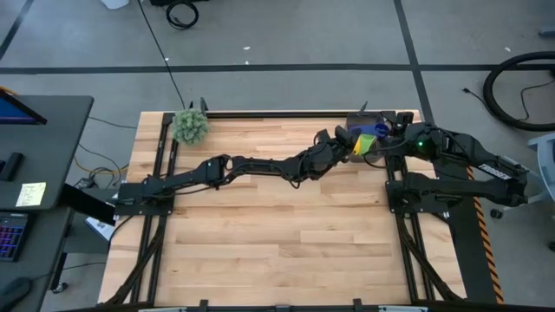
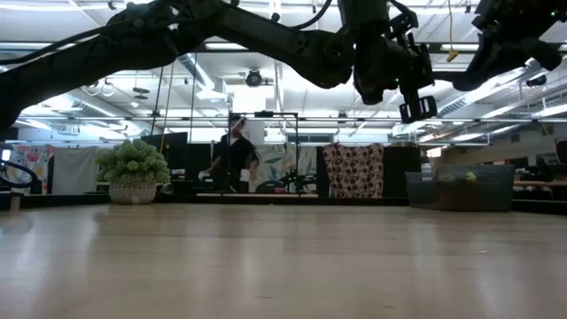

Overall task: Nest measuring cups in basket
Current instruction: Stack the purple measuring cup on top of the green measuring cup in the black bin

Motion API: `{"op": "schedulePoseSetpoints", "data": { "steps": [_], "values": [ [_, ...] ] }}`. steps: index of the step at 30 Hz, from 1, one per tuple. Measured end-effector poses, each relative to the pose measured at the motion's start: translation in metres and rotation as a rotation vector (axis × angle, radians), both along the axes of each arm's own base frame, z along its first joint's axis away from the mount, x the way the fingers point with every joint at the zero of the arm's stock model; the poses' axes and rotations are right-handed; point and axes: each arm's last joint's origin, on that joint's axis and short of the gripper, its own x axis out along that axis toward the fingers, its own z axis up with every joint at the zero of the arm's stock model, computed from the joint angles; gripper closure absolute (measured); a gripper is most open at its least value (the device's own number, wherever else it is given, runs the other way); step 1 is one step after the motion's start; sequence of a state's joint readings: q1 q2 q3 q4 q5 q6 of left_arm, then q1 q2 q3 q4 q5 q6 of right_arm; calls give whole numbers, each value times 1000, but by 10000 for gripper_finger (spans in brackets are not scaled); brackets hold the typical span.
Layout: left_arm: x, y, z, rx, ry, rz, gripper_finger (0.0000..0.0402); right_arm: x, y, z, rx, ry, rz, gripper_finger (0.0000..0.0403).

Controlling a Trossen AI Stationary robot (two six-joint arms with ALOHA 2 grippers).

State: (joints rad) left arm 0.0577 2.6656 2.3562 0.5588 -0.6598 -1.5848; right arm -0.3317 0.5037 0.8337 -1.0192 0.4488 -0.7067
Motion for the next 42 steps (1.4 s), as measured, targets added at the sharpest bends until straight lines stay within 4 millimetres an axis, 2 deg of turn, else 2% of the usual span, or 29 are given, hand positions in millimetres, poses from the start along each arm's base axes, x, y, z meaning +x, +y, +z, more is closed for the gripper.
{"op": "schedulePoseSetpoints", "data": {
  "steps": [5,11,17,23,28,35,42],
  "values": [
    [0,-2,1,2,-13,-5,393,0,0,0,1,1,0,328],
    [0,-4,2,29,2,-11,393,0,0,-1,11,11,15,381],
    [1,-4,2,73,40,-19,387,-1,1,-2,-13,59,50,381],
    [2,6,1,244,154,-93,374,-5,2,-5,-54,173,103,381],
    [3,18,-4,298,194,-237,370,-8,3,-8,-36,229,126,382],
    [4,34,-13,362,256,-589,369,-9,7,-13,49,245,209,383],
    [2,38,-19,380,272,-880,368,-9,9,-14,98,235,261,385]
  ]
}}
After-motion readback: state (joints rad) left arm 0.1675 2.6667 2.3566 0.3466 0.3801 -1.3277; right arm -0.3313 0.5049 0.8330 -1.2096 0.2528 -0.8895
